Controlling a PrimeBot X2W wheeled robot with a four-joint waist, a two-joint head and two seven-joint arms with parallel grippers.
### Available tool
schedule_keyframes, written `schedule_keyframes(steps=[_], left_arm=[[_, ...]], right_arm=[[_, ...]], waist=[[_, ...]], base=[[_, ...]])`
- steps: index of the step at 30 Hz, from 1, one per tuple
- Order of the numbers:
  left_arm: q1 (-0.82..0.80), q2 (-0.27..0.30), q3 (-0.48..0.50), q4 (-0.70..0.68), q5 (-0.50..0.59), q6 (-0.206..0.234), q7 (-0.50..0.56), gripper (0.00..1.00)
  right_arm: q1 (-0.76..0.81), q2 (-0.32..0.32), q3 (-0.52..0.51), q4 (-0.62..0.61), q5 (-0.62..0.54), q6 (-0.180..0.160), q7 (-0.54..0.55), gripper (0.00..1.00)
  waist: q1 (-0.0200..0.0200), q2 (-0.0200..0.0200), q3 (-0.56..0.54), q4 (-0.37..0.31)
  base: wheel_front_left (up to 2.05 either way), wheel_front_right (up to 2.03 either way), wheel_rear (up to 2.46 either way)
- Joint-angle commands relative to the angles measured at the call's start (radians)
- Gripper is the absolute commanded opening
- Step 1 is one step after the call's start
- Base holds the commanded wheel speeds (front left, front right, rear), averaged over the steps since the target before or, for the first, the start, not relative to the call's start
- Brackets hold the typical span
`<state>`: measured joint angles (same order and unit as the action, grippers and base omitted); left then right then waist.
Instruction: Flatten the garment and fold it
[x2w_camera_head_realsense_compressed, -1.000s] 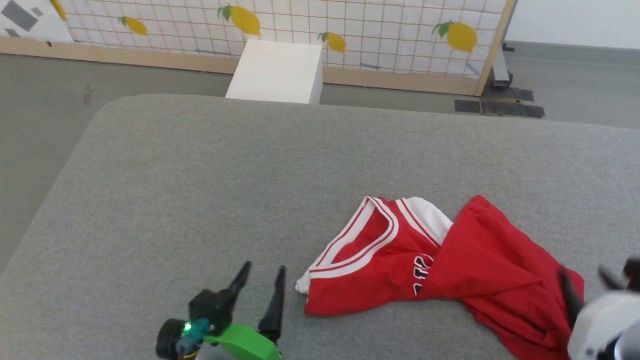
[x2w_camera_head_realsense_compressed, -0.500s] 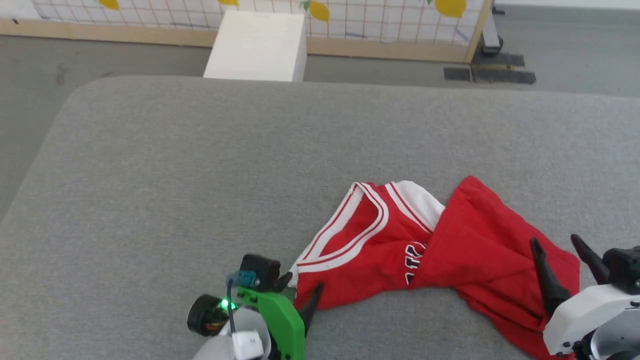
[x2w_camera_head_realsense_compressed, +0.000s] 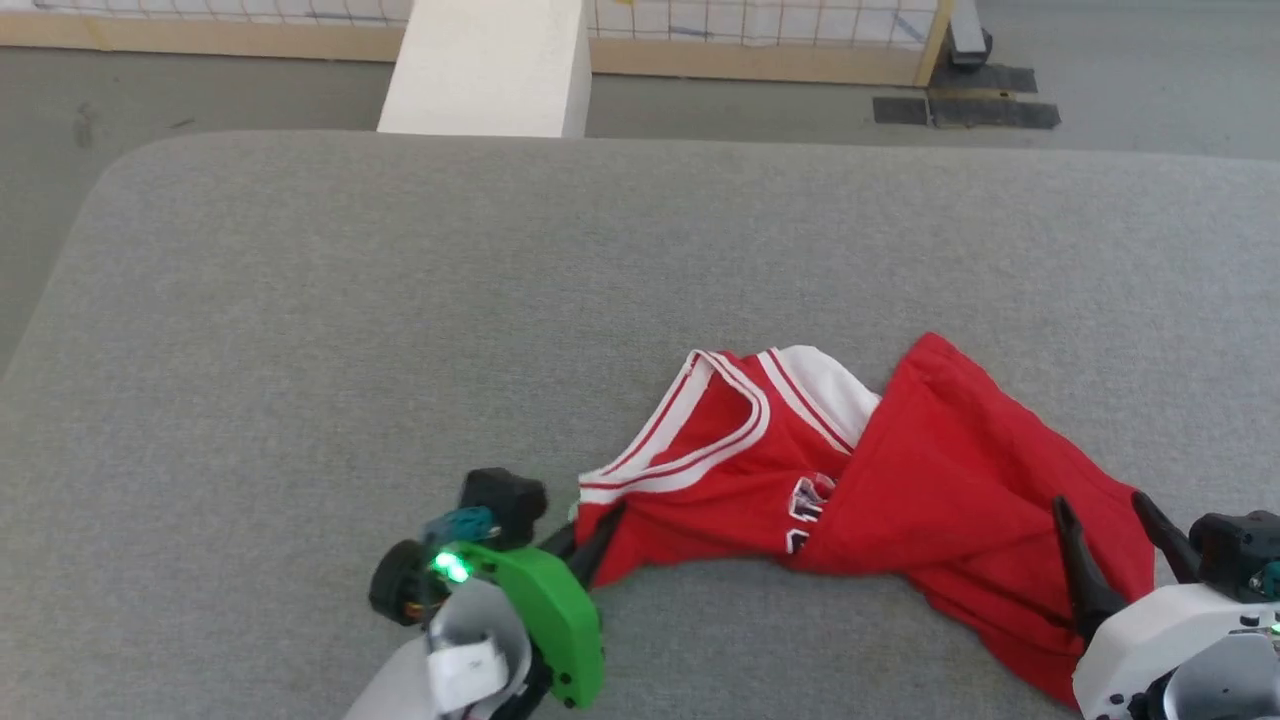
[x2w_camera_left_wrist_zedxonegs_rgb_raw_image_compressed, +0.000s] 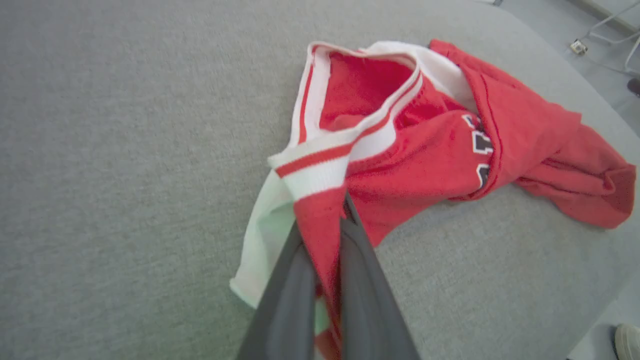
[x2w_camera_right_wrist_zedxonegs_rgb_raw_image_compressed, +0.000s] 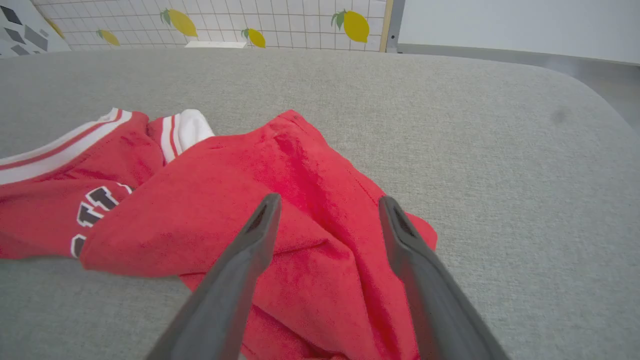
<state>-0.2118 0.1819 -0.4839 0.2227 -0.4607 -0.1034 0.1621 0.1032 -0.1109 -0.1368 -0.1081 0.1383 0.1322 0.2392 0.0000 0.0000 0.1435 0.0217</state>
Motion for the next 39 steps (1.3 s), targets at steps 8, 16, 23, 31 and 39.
schedule_keyframes(steps=[8,16,23,31,39], left_arm=[[0.144,0.076,0.109,-0.24,-0.054,0.077,-0.039,0.0],[0.046,0.114,0.207,-0.212,-0.049,0.175,0.021,0.0],[-0.103,0.097,0.222,0.072,0.009,0.247,-0.006,1.0],[-0.138,0.078,0.233,0.158,0.039,0.23,-0.246,1.0],[-0.037,0.085,0.187,0.069,0.086,0.21,-0.374,1.0]], right_arm=[[0.022,0.01,0.006,0.013,-0.009,-0.002,-0.004,1.0],[-0.008,0.009,0.046,0.013,-0.009,-0.002,0.011,1.0],[-0.021,0.01,0.072,0.038,-0.003,-0.002,0.011,1.0],[-0.043,-0.025,0.132,0.061,0.03,-0.002,0.049,1.0],[-0.099,-0.076,0.179,0.176,0.069,-0.002,0.191,1.0]], waist=[[0.0,0.0,-0.062,0.065],[0.0,0.0,-0.007,0.033],[0.0,0.0,0.028,0.007],[0.0,0.0,0.004,0.059],[0.0,0.0,-0.053,0.149]], base=[[0.0,0.0,0.0],[0.0,0.0,0.0],[0.0,0.0,0.0],[0.0,0.0,0.0],[0.0,0.0,0.0]])
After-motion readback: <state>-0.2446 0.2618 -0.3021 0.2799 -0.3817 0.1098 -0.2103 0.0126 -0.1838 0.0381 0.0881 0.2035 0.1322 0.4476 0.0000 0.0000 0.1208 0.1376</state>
